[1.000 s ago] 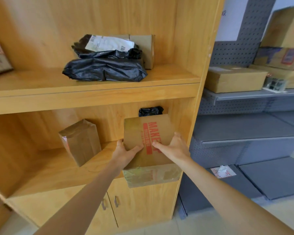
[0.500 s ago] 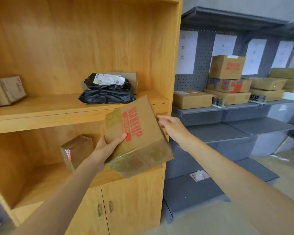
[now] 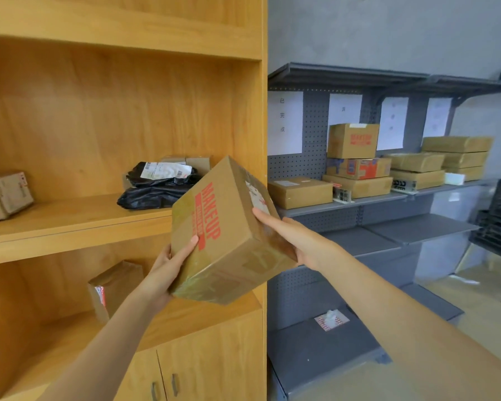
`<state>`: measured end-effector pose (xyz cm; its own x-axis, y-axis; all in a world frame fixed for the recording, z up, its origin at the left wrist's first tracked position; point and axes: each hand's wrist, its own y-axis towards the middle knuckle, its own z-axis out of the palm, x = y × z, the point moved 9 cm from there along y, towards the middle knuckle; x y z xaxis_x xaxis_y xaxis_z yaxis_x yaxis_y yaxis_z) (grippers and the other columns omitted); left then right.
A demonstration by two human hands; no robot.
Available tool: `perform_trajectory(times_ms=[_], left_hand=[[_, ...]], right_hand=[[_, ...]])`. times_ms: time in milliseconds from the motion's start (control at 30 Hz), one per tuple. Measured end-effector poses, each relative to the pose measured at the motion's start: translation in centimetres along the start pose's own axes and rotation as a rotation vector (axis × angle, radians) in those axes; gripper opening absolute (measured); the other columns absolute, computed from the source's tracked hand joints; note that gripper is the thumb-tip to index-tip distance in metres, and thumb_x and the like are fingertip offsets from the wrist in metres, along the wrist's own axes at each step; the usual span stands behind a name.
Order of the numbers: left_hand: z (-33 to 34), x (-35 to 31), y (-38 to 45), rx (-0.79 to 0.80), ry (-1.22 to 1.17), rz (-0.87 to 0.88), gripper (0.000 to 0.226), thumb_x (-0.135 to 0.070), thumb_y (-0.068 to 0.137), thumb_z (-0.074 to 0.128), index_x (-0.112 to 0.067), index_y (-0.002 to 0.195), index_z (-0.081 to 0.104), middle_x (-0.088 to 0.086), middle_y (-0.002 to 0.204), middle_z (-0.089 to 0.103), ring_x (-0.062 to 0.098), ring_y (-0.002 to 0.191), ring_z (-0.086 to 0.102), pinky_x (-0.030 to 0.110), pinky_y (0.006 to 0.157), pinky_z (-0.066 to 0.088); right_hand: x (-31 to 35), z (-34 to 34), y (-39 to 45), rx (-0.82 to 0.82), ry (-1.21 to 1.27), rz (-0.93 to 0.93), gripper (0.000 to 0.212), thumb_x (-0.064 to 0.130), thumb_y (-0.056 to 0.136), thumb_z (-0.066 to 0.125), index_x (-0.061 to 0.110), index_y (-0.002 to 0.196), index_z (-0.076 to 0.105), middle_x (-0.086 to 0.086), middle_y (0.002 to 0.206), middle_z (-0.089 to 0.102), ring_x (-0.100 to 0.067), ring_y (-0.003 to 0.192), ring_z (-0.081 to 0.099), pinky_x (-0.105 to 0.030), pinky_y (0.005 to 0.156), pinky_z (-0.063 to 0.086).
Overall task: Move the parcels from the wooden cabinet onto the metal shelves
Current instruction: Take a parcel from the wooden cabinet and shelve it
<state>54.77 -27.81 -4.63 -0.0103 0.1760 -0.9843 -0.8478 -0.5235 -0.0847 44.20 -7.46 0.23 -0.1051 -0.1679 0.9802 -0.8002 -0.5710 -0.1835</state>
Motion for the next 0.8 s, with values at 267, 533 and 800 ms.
perform_trajectory(times_ms=[267, 533, 800], left_hand=[[7.0, -0.3, -0.6, 0.132, 0.184, 0.076, 0.074, -0.046, 0.076, 0.064, -0.041, 0.142, 0.03, 0.006, 0.122, 0.058, 0.024, 0.11, 0.058, 0.042, 0.078, 0.052], [15.8, -0.9, -2.4, 0.262, 0.24, 0.035, 0.071, -0.069, 0.078, 0.047, -0.05, 0.142, 0.022, -0.009, 0.123, 0.048, 0.024, 0.11, 0.053, 0.044, 0.086, 0.049], [21.4, -1.4, -3.5, 0.385, 0.264, 0.029, 0.105, -0.09, 0.05, 0.056, -0.046, 0.142, 0.031, -0.011, 0.131, 0.049, 0.019, 0.114, 0.049, 0.043, 0.084, 0.048]], right_hand=[[1.2, -7.2, -2.4, -0.062, 0.089, -0.135, 0.095, 0.056, 0.046, 0.088, 0.026, 0.129, 0.055, 0.001, 0.115, 0.069, -0.02, 0.102, 0.068, -0.048, 0.089, 0.054], [0.9, -12.7, -5.3, -0.178, 0.069, -0.26, 0.096, 0.038, 0.061, 0.087, 0.025, 0.142, 0.037, 0.004, 0.125, 0.059, -0.018, 0.108, 0.063, -0.045, 0.091, 0.054], [0.9, -15.9, -7.4, -0.246, -0.026, -0.367, 0.096, 0.029, 0.066, 0.087, 0.025, 0.144, 0.032, 0.008, 0.127, 0.053, -0.013, 0.114, 0.056, -0.038, 0.097, 0.05]])
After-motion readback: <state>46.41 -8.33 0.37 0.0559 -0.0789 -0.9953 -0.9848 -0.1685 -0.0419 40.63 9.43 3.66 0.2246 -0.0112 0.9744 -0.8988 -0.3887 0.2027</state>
